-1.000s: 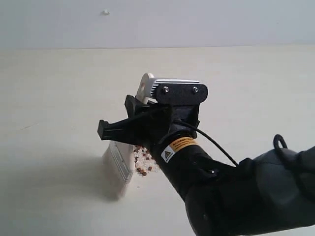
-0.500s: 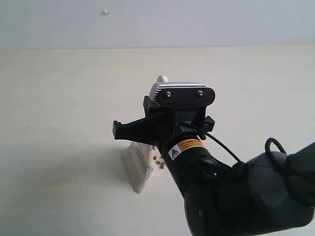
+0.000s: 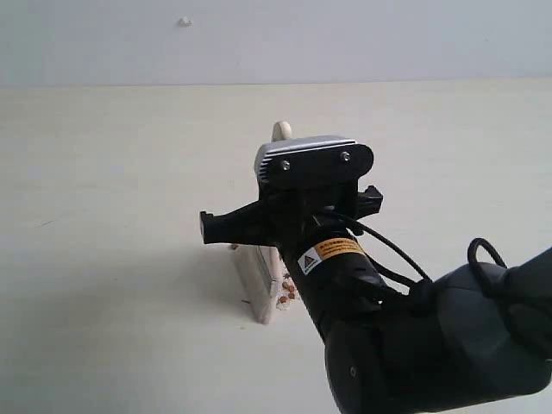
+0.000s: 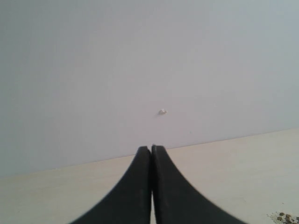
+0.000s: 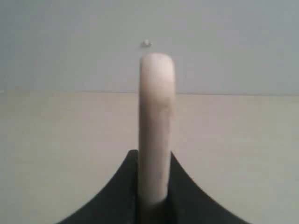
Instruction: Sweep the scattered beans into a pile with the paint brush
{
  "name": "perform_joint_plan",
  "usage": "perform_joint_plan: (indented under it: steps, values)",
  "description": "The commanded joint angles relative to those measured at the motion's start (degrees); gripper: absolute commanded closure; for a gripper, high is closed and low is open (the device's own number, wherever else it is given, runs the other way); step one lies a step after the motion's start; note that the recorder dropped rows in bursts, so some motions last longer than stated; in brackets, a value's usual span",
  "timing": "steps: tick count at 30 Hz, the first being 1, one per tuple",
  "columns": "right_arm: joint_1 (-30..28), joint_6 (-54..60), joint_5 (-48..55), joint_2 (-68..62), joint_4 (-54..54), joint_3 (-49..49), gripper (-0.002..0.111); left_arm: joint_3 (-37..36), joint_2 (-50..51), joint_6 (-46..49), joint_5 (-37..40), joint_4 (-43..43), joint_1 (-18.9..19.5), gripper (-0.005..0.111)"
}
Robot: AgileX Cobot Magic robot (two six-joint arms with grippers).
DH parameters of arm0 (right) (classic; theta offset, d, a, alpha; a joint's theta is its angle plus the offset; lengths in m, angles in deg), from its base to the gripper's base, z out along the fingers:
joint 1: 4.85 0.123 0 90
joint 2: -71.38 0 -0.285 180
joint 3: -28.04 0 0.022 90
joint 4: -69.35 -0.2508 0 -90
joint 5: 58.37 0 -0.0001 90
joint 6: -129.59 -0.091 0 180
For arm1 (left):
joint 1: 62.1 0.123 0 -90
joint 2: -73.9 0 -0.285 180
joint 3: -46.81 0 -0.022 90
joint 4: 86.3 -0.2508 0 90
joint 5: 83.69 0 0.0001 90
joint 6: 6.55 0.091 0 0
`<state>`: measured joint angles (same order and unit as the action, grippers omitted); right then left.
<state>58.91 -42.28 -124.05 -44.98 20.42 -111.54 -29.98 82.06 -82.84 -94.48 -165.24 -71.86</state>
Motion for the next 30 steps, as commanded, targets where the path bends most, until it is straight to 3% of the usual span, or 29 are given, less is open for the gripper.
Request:
perform_joint_plan:
  steps: [1,6,9,13,18,21,24,26,30]
  values:
    - [-0.3,-4.2,-1.3,2.8,3.5,-0.2,0.108,0.1,-0.4,0.1,0.0,-0.1,0.1,0.107]
    - [-0.7,-3.1,-2.2,6.4,3.3,-0.2,0.108,0.1,-0.4,0.1,0.0,-0.1,0.1,0.107]
    - [-4.2,-3.6,-1.4,7.5,3.4,-0.3,0.108,0.1,-0.4,0.1,0.0,-0.1,0.1,0.107]
    - [-9.2,-12.6,3.0,7.5,4.0,-1.7,0.108,0.1,-0.4,0.1,0.0,-0.1,0.1,0.107]
    - [-10.5,-14.3,9.5,6.6,6.9,-8.3,0.108,0.1,-0.4,0.1,0.0,-0.1,0.1,0.107]
    - [-10.5,-13.6,15.2,1.9,3.4,-14.7,0.108,0.1,-0.4,0.1,0.0,-0.1,0.1,0.107]
    - [-10.4,-13.5,13.8,-2.2,-4.2,-16.4,0.108,0.1,-0.4,0.1,0.0,-0.1,0.1,0.107]
    - [-7.7,-8.8,6.7,-4.9,-11.3,-16.4,0.108,0.1,-0.4,0.1,0.0,-0.1,0.1,0.107]
    - [-4.0,-6.1,-1.4,-7.8,-13.8,-16.4,0.108,0.1,-0.4,0.1,0.0,-0.1,0.1,0.107]
